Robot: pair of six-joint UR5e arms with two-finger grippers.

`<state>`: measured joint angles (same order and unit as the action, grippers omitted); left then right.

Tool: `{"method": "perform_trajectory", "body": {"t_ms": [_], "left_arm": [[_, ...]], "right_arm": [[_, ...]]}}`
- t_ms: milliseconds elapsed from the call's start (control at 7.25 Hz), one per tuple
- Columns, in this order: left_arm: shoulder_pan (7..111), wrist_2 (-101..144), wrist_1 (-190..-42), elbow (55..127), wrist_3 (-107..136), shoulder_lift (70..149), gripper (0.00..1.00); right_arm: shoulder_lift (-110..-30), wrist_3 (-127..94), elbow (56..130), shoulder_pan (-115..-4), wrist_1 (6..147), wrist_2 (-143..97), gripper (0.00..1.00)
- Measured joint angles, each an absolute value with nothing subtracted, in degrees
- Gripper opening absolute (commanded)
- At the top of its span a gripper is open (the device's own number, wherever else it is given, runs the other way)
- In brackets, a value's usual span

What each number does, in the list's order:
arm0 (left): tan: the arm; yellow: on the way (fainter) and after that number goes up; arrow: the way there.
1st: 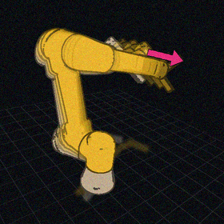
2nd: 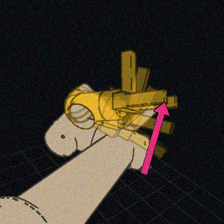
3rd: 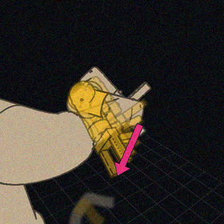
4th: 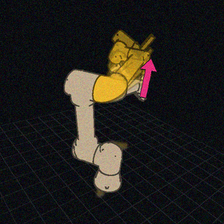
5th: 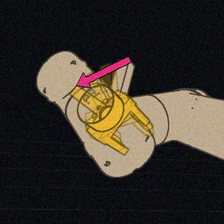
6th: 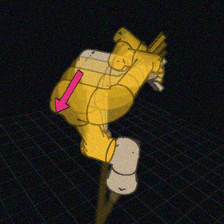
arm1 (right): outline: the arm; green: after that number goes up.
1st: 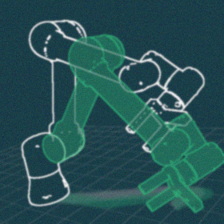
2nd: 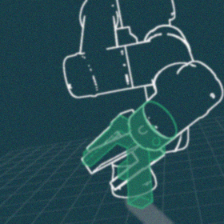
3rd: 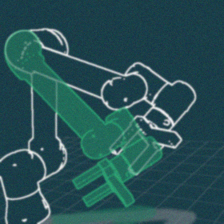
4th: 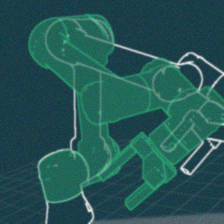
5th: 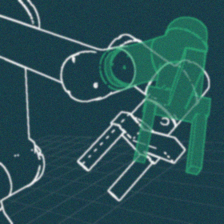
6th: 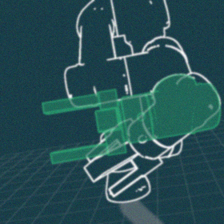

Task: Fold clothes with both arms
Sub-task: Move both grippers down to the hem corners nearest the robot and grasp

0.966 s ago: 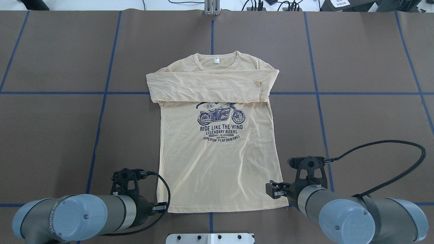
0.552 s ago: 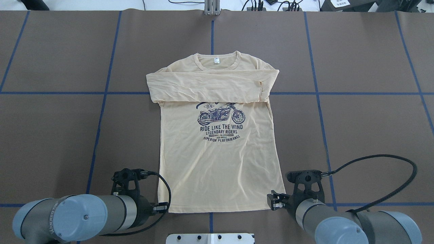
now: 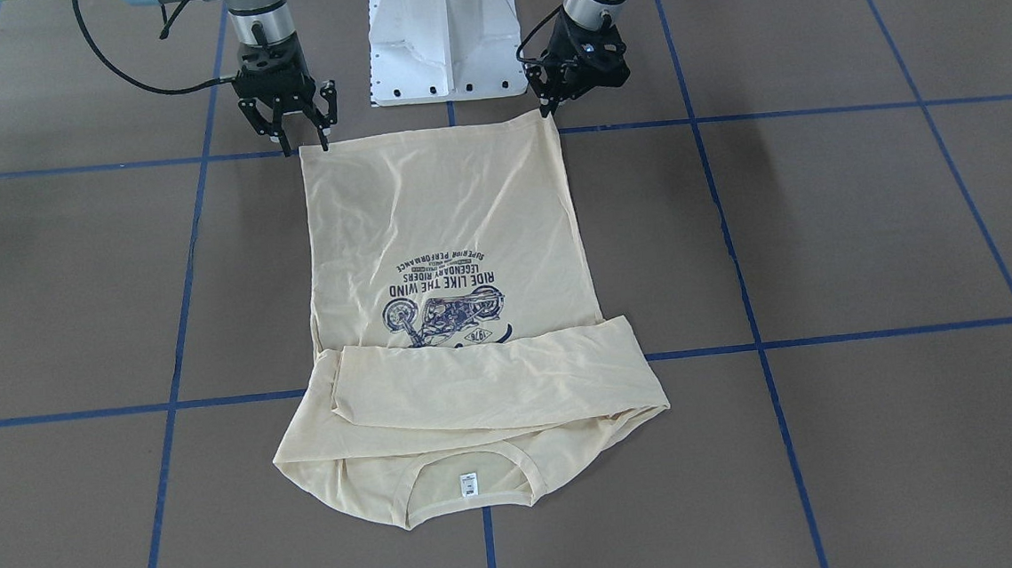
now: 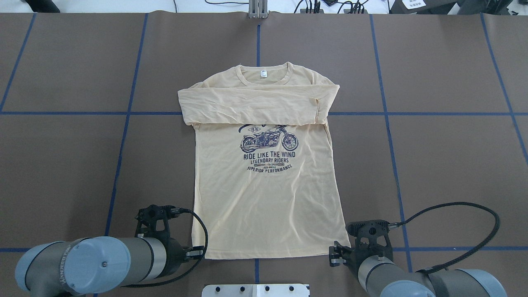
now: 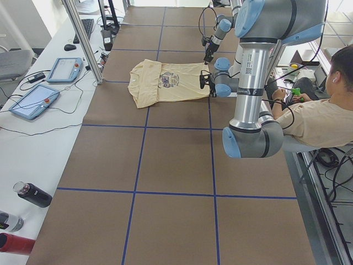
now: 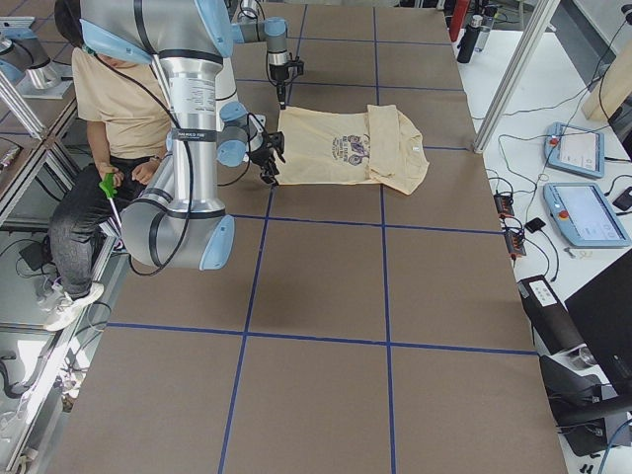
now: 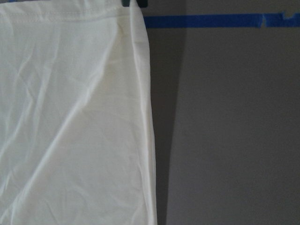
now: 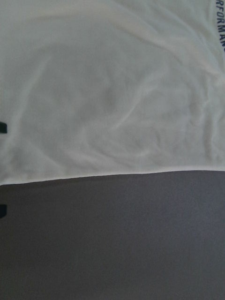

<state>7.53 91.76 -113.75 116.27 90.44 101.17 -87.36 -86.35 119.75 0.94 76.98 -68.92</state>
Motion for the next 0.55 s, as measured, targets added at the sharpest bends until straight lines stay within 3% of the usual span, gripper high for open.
{"method": "perform_trajectory", "body": {"t_ms": [138, 552], "left_arm": [[7.52, 91.76, -113.79, 116.27, 90.44, 101.17, 0.0], [7.48, 91.76, -113.76, 116.27, 90.44, 101.16, 0.0]], "right_arm": [[-87.35, -86.36, 119.43, 1.15, 76.99, -68.8, 0.49], [-87.01, -86.33, 118.74, 1.36, 76.98, -68.5, 0.0]]}}
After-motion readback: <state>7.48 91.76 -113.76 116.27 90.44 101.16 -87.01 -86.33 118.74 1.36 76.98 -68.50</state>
